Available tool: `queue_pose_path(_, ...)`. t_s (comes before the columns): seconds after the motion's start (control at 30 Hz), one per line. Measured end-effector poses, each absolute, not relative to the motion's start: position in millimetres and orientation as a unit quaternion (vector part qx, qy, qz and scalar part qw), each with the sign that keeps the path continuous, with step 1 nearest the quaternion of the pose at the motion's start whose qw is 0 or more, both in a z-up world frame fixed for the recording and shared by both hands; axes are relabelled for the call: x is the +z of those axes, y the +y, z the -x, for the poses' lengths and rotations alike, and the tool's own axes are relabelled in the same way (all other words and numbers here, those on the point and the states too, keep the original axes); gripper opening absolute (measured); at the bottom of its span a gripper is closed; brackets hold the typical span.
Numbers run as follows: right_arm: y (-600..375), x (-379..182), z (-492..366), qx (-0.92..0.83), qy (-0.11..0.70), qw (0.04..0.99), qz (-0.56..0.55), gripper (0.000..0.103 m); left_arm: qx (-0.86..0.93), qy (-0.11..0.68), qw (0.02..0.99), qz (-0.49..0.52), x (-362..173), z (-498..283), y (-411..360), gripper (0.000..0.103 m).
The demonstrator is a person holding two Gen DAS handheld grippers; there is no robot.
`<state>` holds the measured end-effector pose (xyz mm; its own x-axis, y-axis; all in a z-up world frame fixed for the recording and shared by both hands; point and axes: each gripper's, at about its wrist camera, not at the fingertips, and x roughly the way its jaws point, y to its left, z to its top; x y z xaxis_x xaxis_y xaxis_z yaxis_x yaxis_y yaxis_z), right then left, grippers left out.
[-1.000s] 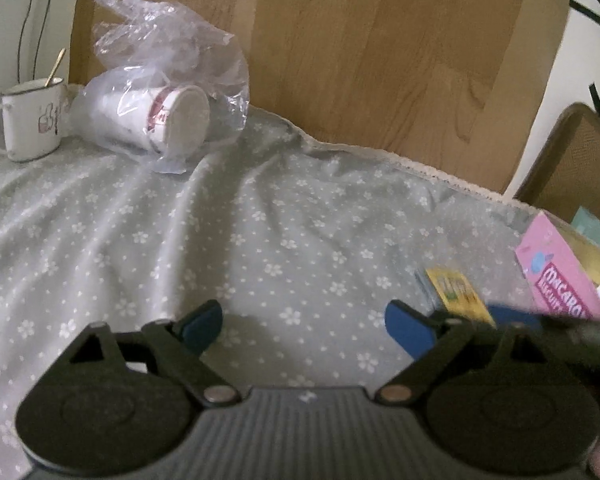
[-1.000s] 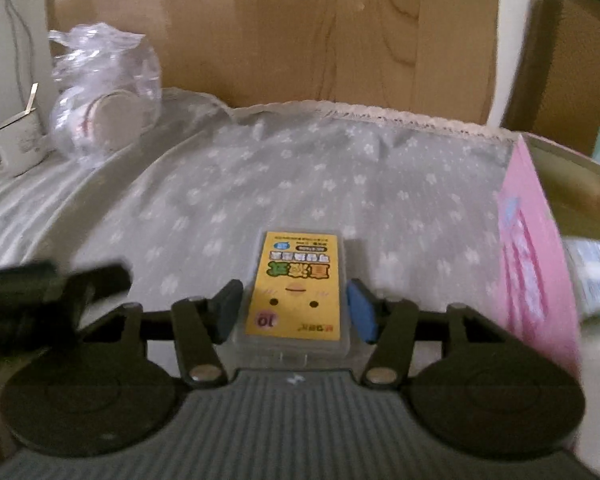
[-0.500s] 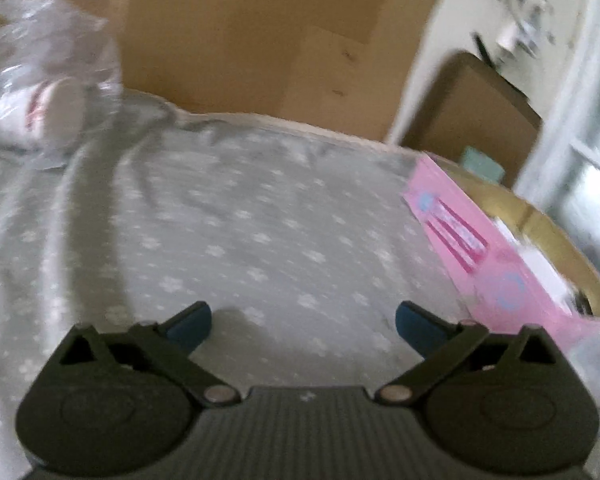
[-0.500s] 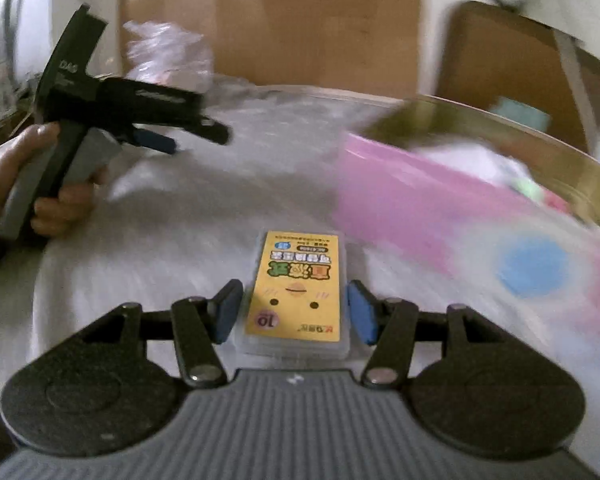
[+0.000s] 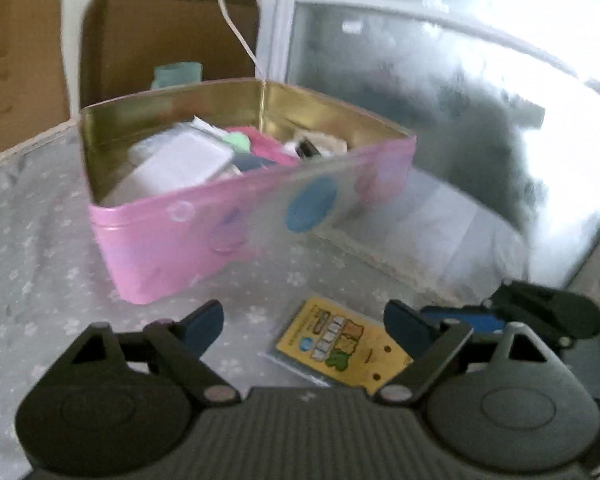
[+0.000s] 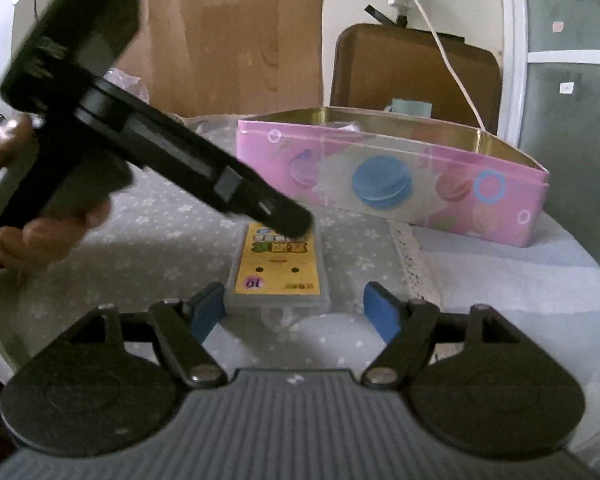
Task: Organize soft objects
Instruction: 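Close the left gripper on the card pack while the right gripper releases it, then lower the card pack into the tin and open the left gripper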
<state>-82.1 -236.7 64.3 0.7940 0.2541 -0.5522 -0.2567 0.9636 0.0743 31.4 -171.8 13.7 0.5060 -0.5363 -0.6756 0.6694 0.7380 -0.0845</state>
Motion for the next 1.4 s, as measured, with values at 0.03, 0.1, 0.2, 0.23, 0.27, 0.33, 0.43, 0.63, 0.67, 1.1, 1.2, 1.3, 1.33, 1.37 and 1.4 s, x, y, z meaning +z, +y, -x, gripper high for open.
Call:
queue_pose_path(0.03,-235.0,63.8,84.1,0.137,0.287,0.948,0.002,0.078,-0.338,0.361,0.863,-0.102,9.0,-32.0,-177.4,0.102)
queue_pose_path(0.1,-235.2,61.8,88.1,0.146,0.279,0.949,0.005,0.068,-0.338,0.361,0.863,-0.104,0.7,-29.7,-176.8,0.101)
queue_pose_path(0.2,-235.2,62.1,89.7,0.158,0.274,0.949,-0.003,0.059,-0.365,0.359,0.851,-0.116,-0.5,-18.9,-180.3,0.091)
queue_pose_path(0.23,-235.1,62.5,89.9,0.151,0.272,0.95,-0.002,0.059,-0.367,0.356,0.85,-0.125,2.2,-13.1,-183.6,0.09)
queue_pose_path(0.27,-236.9,63.2,90.6,0.148,0.272,0.951,-0.01,0.059,-0.363,0.358,0.85,-0.131,4.4,-10.9,-186.4,0.086)
queue_pose_path(0.33,-244.9,67.6,89.8,0.144,0.262,0.954,-0.026,0.059,-0.361,0.36,0.851,-0.125,12.6,-12.1,-188.5,0.081)
queue_pose_path(0.43,-256.3,86.3,93.7,0.128,0.221,0.967,-0.027,0.059,-0.375,0.338,0.854,-0.123,40.4,-13.4,-195.6,0.079)
queue_pose_path(0.63,-287.1,125.5,51.1,0.099,0.153,0.983,-0.018,0.059,-0.378,0.259,0.876,-0.15,96.5,-37.3,-227.9,0.081)
queue_pose_path(0.67,-291.0,128.3,36.9,0.095,0.149,0.984,-0.011,0.059,-0.375,0.252,0.879,-0.151,103.1,-50.2,-234.9,0.081)
queue_pose_path(1.1,-306.9,86.5,-133.7,0.069,0.243,0.967,0.014,0.06,-0.233,0.333,0.907,-0.109,70.8,-232.1,-274.9,0.089)
queue_pose_path(1.2,-313.8,93.0,-115.4,0.062,0.217,0.974,-0.019,0.06,-0.218,0.339,0.911,-0.092,65.3,-235.1,-263.3,0.092)
queue_pose_path(1.3,-315.8,99.7,-94.0,0.061,0.198,0.978,-0.035,0.06,-0.196,0.326,0.919,-0.109,66.8,-227.7,-259.7,0.092)
queue_pose_path(1.33,-316.2,101.3,-89.6,0.062,0.196,0.978,-0.042,0.06,-0.19,0.324,0.92,-0.11,68.3,-226.2,-260.6,0.092)
queue_pose_path(1.37,-316.7,102.8,-85.1,0.061,0.195,0.978,-0.05,0.06,-0.185,0.324,0.921,-0.11,69.6,-223.8,-260.1,0.092)
queue_pose_path(1.4,-316.2,104.7,-76.7,0.061,0.195,0.977,-0.055,0.06,-0.179,0.325,0.922,-0.11,71.5,-221.5,-259.6,0.092)
